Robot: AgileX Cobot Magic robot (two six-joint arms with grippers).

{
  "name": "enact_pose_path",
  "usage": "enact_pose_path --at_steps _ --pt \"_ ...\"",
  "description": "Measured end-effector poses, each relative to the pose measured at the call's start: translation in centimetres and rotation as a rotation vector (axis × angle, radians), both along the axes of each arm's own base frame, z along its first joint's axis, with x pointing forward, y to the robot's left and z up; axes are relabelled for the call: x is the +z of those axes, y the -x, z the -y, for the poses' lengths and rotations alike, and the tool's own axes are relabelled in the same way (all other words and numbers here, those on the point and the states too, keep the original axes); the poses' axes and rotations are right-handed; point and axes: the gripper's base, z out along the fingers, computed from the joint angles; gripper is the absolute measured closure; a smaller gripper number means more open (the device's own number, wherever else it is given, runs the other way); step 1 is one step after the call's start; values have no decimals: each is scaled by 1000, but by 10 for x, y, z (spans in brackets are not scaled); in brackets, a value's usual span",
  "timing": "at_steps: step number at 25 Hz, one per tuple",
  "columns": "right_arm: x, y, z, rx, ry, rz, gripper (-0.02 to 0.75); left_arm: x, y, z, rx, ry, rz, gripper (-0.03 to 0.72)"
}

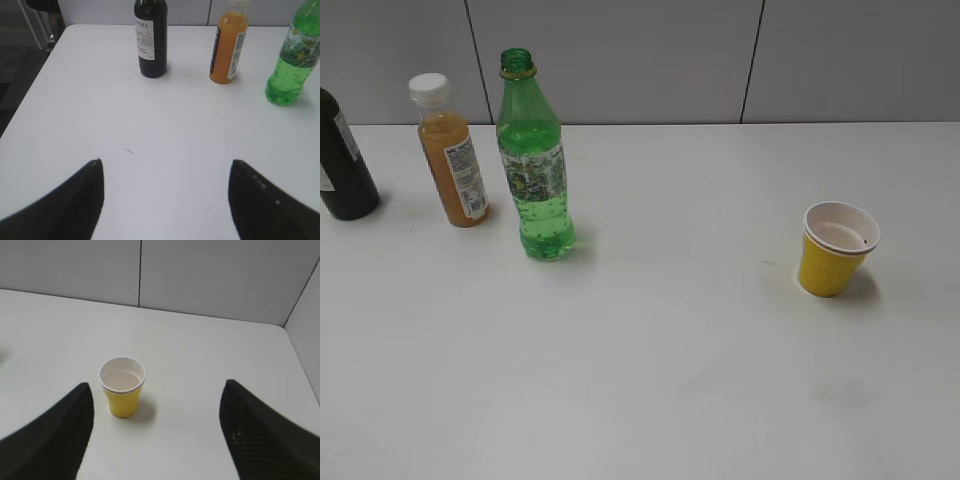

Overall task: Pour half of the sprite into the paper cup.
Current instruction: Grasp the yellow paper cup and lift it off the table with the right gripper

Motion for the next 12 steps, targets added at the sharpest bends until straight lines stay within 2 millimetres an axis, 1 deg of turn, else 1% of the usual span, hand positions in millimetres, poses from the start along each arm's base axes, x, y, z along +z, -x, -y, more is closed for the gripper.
enact_pose_path --at_steps 9,12 --pt "0 -39 -7 4 -32 2 146 0 0 0 0 0 0 100" --pt "-10 -51 -9 2 -39 -3 146 0 0 0 0 0 0 100"
